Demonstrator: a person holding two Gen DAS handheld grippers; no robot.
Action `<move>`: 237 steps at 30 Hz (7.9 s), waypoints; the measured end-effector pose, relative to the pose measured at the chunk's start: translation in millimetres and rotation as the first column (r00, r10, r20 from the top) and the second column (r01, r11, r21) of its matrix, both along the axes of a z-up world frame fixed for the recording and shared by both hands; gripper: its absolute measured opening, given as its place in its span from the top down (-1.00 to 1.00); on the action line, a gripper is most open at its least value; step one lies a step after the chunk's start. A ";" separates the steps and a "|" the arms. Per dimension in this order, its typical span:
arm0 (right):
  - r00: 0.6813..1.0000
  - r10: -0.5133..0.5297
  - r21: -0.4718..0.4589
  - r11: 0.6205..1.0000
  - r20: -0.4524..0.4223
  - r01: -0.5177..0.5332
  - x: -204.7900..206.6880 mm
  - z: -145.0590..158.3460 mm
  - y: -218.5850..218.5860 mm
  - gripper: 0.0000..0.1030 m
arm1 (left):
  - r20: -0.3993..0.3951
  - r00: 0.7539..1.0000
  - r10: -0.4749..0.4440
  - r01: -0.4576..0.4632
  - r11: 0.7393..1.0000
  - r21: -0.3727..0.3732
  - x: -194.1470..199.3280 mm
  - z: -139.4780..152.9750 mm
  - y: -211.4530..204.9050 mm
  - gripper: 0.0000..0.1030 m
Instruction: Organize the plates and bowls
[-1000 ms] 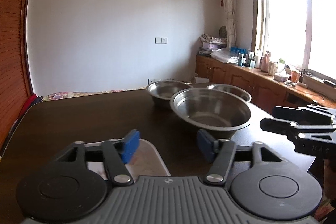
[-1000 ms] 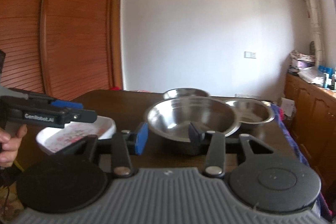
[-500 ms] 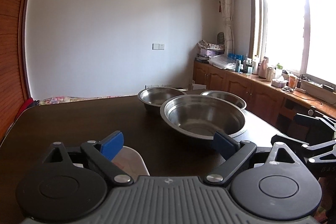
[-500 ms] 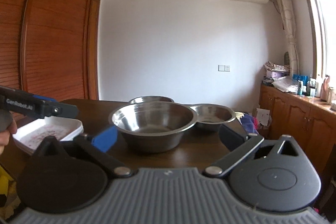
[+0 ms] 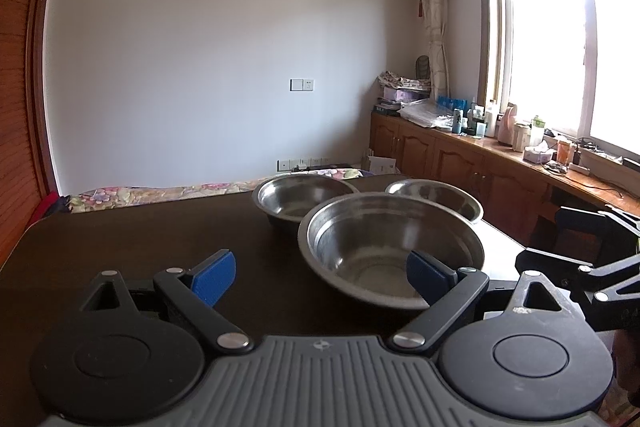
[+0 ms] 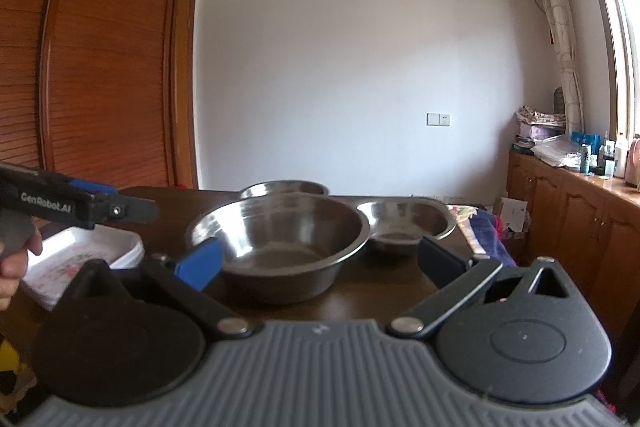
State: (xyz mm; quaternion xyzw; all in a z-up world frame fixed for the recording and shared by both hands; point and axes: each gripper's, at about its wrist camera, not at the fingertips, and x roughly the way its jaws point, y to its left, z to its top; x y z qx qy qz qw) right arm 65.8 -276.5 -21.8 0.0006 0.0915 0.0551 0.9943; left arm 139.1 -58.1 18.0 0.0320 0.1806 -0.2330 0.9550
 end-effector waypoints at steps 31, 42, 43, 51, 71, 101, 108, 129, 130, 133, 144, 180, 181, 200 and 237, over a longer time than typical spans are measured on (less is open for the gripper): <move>0.967 0.102 0.072 0.994 -0.234 -0.088 81.4 -8.1 -21.9 -0.21 | -0.109 0.994 0.006 0.003 0.996 0.085 60.5 -8.7 -38.2 -0.67; 0.957 0.117 0.096 0.991 -0.264 -0.095 88.2 -5.3 -23.9 0.24 | -0.178 0.984 0.010 0.006 0.996 0.088 72.7 -16.3 -32.8 -0.09; 0.956 0.121 0.103 0.990 -0.266 -0.096 89.2 -5.2 -24.1 0.27 | -0.180 0.984 0.012 0.004 0.996 0.089 72.6 -16.4 -31.9 -0.03; 0.957 0.114 0.162 0.984 -0.267 -0.072 89.9 -6.2 -27.7 0.44 | -0.192 0.981 0.016 -0.004 0.998 0.064 68.2 -15.3 -26.5 0.05; 0.976 0.095 0.186 0.981 -0.194 -0.058 56.4 4.0 -23.0 0.51 | -0.124 0.992 0.016 -0.017 1.000 -0.008 8.5 1.9 -7.6 0.05; 0.970 0.132 0.205 0.975 -0.203 -0.090 31.5 -19.5 0.8 0.51 | -0.138 0.990 0.042 -0.040 0.999 0.021 -11.6 -24.9 8.9 0.05; 0.969 0.134 0.212 0.973 -0.208 -0.089 31.1 -23.9 1.4 0.51 | -0.122 0.992 0.043 -0.040 0.999 0.026 -11.3 -24.9 5.7 0.04; 0.992 0.071 0.126 0.990 -0.102 -0.058 3.9 -10.3 5.8 -0.13 | -0.032 0.997 0.069 -0.070 0.997 -0.012 -31.5 -12.9 23.2 -0.62; 0.993 0.066 0.121 0.991 -0.094 -0.055 1.9 -8.8 5.4 -0.13 | -0.024 0.998 0.065 -0.065 0.998 -0.009 -35.0 -11.6 22.9 -0.63; 0.996 0.055 0.115 0.992 -0.074 -0.047 -5.4 -4.9 4.5 -0.13 | -0.008 0.998 0.059 -0.059 0.998 -0.008 -44.7 -8.6 22.0 -0.67; 1.000 0.007 0.093 0.996 -0.020 -0.006 -25.1 1.5 1.5 -0.85 | 0.044 0.997 0.056 -0.055 0.998 -0.017 -67.1 10.6 22.5 -1.00; 0.995 0.102 -0.072 0.992 -0.021 -0.103 76.6 58.3 -11.0 -1.00 | 0.011 1.000 0.029 -0.030 0.999 0.036 54.0 41.5 2.3 -1.00; 0.993 0.112 -0.072 0.991 -0.030 -0.114 81.1 59.8 -10.8 -1.00 | 0.007 1.000 0.029 -0.029 0.999 0.045 59.6 41.2 0.9 -1.00; 0.929 0.212 0.030 0.977 -0.304 -0.213 190.0 39.5 -17.9 -0.10 | -0.138 0.990 0.040 -0.028 0.995 0.091 157.9 12.6 -13.0 -0.83; 0.818 0.262 0.091 0.963 -0.511 -0.252 254.5 21.5 -7.7 0.59 | -0.283 0.959 0.006 0.026 0.994 0.109 209.2 -9.3 -30.9 0.07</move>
